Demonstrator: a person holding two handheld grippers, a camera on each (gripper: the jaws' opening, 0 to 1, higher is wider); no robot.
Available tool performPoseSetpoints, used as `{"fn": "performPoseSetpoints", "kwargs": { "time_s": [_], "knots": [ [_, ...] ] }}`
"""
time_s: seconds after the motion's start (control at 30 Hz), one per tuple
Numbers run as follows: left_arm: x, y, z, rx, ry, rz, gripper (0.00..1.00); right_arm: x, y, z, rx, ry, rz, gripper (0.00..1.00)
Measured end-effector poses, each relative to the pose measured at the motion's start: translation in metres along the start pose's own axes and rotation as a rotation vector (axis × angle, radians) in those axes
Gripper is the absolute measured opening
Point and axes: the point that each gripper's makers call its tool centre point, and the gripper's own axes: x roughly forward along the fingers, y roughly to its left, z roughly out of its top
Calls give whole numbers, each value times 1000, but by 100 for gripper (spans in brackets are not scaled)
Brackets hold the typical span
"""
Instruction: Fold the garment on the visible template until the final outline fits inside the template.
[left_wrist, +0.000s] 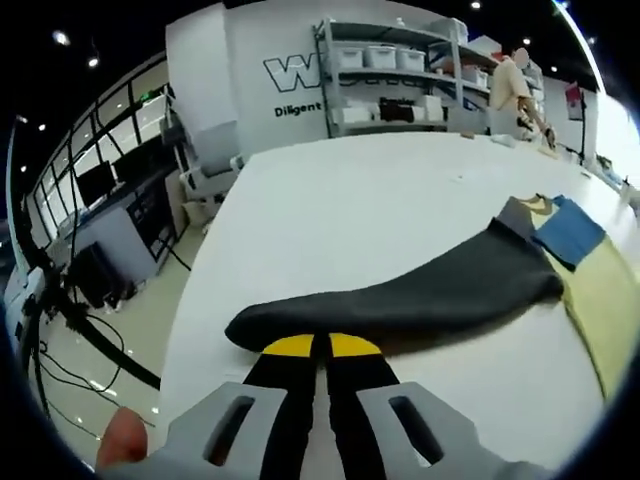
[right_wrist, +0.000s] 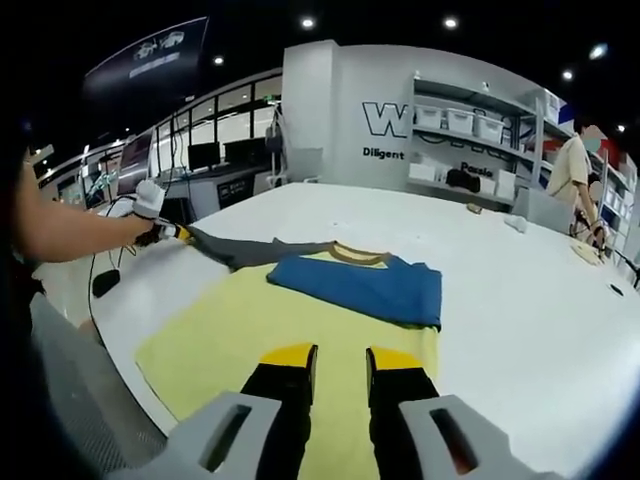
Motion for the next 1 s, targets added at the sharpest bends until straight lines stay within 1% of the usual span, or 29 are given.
{"fn": "performPoseSetpoints", "kwargs": {
  "time_s": [0.03, 0.07, 0.1, 0.17, 0.23, 0.3, 0.43, 0.47, 0.57, 0.6, 0.67, 0.73, 0.83, 1.0],
  "knots": [
    [-1, -1, -2, 14, 8, -7, 0, 0, 0, 0, 0, -1, 0, 17],
    [-4, 0, -9, 57, 46, -20, 0, 0, 0, 0, -1, -2, 1, 17],
    [-7, 1, -15, 71, 68, -34, 0, 0, 0, 1, 2, -4, 1, 17],
    [-12, 7, -16, 61, 70, -36, 0, -1, 0, 2, 1, -9, 0, 17],
    [-19, 13, -17, 84, 82, -27, 0, -1, 1, 2, 0, -11, 3, 17],
    [-23, 15, -17, 82, 84, -33, 0, -1, 2, 3, -6, -13, 7, 17],
    [-28, 20, -19, 86, 87, -18, 0, -1, 3, 4, -7, -17, 9, 17],
    [-30, 27, -22, 107, 101, 28, 0, -1, 2, 4, -7, -18, 9, 17],
    [-31, 21, -21, 104, 90, 15, 0, -1, 2, 4, -9, -18, 9, 17],
    [-32, 19, -21, 116, 91, 17, 0, -1, 3, 4, -10, -17, 10, 17],
    [-33, 20, -24, 131, 100, 27, 0, -1, 3, 4, -10, -18, 11, 17],
    [-35, 23, -25, 125, 105, 44, 0, -1, 3, 4, -11, -19, 11, 17],
    [-42, 24, -24, 118, 96, 51, 0, -1, 2, 4, -8, -16, 11, 17],
    [-45, 21, -25, 132, 93, 56, 0, -1, 4, 5, -8, -18, 16, 16]
  ]
}}
